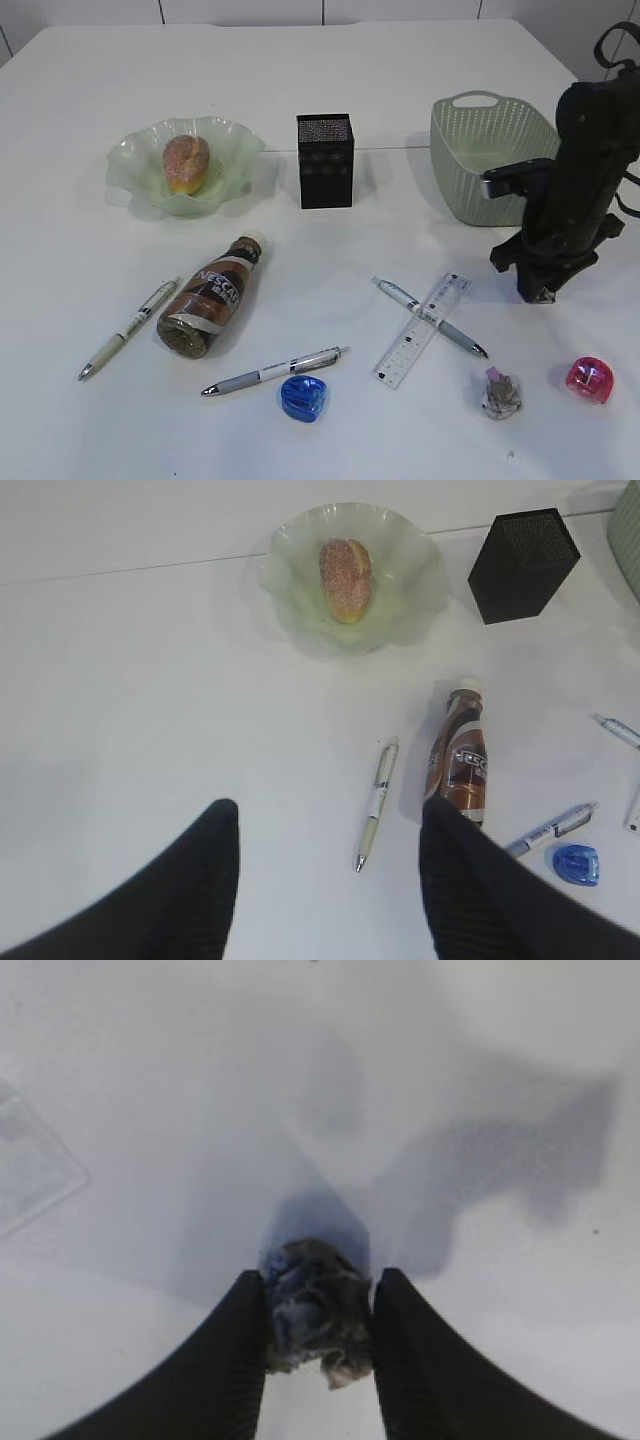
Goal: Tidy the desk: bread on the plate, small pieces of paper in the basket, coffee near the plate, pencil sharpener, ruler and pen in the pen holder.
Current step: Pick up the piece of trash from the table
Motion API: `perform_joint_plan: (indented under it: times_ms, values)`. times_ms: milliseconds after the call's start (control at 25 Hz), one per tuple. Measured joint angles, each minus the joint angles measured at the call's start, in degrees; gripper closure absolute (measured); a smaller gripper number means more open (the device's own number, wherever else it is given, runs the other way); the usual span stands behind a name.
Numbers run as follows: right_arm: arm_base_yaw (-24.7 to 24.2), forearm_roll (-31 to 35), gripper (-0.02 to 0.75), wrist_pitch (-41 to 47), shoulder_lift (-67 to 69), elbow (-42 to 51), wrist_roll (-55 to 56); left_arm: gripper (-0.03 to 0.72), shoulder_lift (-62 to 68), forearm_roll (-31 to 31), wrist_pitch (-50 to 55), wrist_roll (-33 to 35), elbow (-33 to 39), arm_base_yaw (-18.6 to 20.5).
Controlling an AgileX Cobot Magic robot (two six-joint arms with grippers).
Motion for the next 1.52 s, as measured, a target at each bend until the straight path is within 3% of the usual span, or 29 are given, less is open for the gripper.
perform_joint_plan:
  times_ms: [480, 1280, 1520]
  values:
    - [0.0, 0.0, 0.697, 1.0, 1.0, -0.9, 0.0, 0.287, 0.0, -0.1, 0.0, 0.0, 0.0, 0.0]
    - [0.0, 3.6, 0.715, 6.7, 0.0, -0.9, 1.8, 0.287, 0.0, -2.7, 0.0, 0.0, 0.0, 0.0]
    - [0.0, 3.9, 0.715, 9.2, -6.7, -0.8, 4.1, 0.287, 0.0, -2.9, 0.0, 0.0, 0.0, 0.0]
